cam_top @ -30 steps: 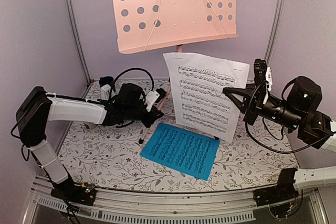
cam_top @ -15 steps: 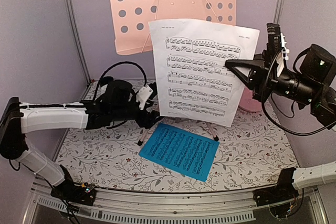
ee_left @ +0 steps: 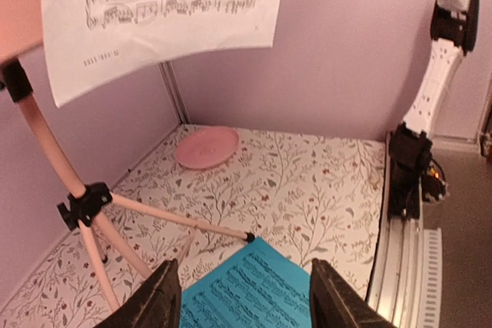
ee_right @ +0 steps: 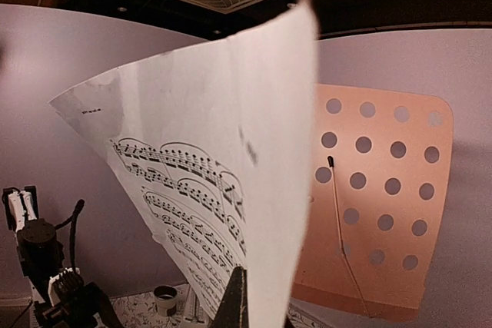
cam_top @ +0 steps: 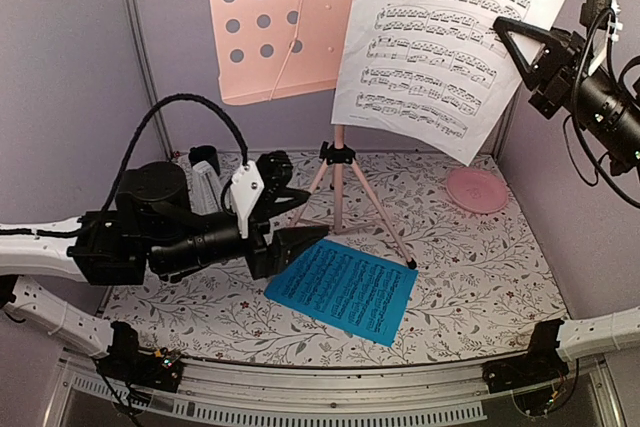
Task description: Set up the instrument practice props
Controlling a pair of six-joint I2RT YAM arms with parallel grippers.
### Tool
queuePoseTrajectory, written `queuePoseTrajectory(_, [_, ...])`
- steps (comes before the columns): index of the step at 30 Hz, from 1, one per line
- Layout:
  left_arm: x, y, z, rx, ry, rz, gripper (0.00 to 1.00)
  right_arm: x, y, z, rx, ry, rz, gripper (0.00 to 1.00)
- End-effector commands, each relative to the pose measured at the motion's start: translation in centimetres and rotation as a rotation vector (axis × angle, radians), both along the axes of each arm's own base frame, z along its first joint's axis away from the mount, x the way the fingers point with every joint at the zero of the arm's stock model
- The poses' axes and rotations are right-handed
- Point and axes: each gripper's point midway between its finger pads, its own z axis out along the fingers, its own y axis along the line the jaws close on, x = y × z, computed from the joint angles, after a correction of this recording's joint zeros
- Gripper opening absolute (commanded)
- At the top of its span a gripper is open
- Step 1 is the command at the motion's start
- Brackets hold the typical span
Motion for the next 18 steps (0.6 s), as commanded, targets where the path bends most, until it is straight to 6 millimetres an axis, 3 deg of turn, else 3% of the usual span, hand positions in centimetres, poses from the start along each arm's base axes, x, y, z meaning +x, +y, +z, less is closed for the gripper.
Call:
queuePoseTrajectory(1, [1.8,2.1,9.1,-0.183,-0.044,0.246,0.61,1.7,-1.4,2.7,0.057,-0.035,-0.136,0.00])
queuePoseTrajectory(5, [2.8,2.4,14.9,-0.275,-0.022,0.310,0.60,2.3,-1.7,4.1,0.095,-0.065,-0.181,0.00])
queuePoseTrajectory(9, [3.9,2.5,18.3,-0.326,-0.018,0.386,0.56,3.0,-1.3,5.2,0.102,-0.098,-0.216,0.00])
queuePoseTrajectory(18, [8.1,4.7,21.9,-0.399,-0.026,0.536,0.53,4.6,-1.1,6.5,0.105,-0.161,-0.301,0.00])
